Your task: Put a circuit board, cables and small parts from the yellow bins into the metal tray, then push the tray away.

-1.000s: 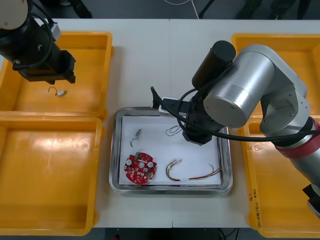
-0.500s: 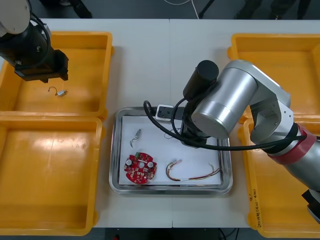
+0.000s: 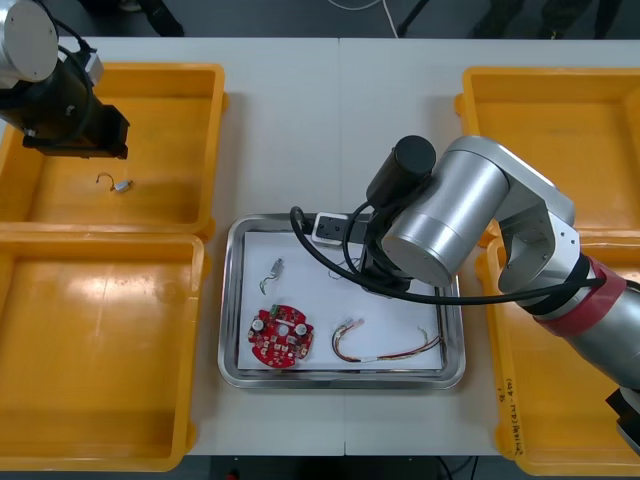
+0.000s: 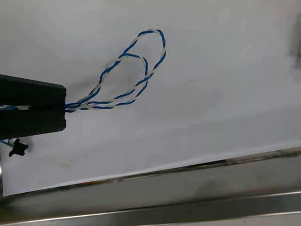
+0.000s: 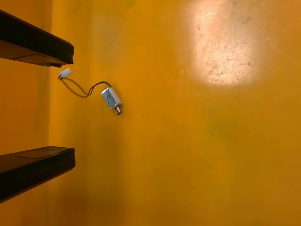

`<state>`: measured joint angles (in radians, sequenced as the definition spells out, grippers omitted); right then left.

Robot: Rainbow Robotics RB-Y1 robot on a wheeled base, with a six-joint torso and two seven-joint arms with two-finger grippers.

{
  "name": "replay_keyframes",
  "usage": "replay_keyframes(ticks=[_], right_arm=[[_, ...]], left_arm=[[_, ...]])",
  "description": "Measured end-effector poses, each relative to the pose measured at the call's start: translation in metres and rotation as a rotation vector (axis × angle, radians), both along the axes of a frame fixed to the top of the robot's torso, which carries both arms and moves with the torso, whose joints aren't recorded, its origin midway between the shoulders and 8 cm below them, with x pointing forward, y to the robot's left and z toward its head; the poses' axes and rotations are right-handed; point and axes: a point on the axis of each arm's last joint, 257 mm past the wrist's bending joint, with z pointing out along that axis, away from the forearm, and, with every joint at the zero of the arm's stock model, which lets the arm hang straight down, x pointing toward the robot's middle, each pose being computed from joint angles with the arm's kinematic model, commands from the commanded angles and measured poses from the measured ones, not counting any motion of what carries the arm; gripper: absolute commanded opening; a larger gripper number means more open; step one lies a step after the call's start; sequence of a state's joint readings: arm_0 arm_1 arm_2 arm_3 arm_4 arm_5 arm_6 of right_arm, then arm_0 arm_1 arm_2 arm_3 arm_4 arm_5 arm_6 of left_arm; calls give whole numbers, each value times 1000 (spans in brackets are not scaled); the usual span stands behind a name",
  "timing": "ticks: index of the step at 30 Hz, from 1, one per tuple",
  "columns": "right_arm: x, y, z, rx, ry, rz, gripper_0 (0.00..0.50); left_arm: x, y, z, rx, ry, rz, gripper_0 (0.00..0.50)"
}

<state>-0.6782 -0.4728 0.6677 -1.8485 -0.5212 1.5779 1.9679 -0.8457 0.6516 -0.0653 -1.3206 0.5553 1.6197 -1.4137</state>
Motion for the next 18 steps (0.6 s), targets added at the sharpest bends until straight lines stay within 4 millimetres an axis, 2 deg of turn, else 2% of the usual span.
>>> replay_keyframes(ticks=[4, 6, 8, 9, 10, 11, 18], right_arm=[[-2, -2, -4, -4, 6, -3, 27], [-2, -2, -5, -4, 7, -4, 89], [-2, -2, -5, -4, 8, -4, 246], [-2, -2, -5, -4, 8, -4, 299], [-2, -2, -5, -4, 8, -4, 414], [-2, -2, -5, -4, 8, -4, 498], [-2, -2, -5, -3, 8, -5, 500]], left_arm=[[6, 10, -2, 29, -14, -23, 500], [9, 13, -4, 25, -19, -14, 500], [10, 16, -6, 20, -21, -6, 500], [11, 17, -8, 17, -23, -2, 500], [12, 18, -9, 15, -24, 1, 500], [13, 19, -10, 13, -24, 5, 500], [14, 24, -21, -8, -13, 22, 500]])
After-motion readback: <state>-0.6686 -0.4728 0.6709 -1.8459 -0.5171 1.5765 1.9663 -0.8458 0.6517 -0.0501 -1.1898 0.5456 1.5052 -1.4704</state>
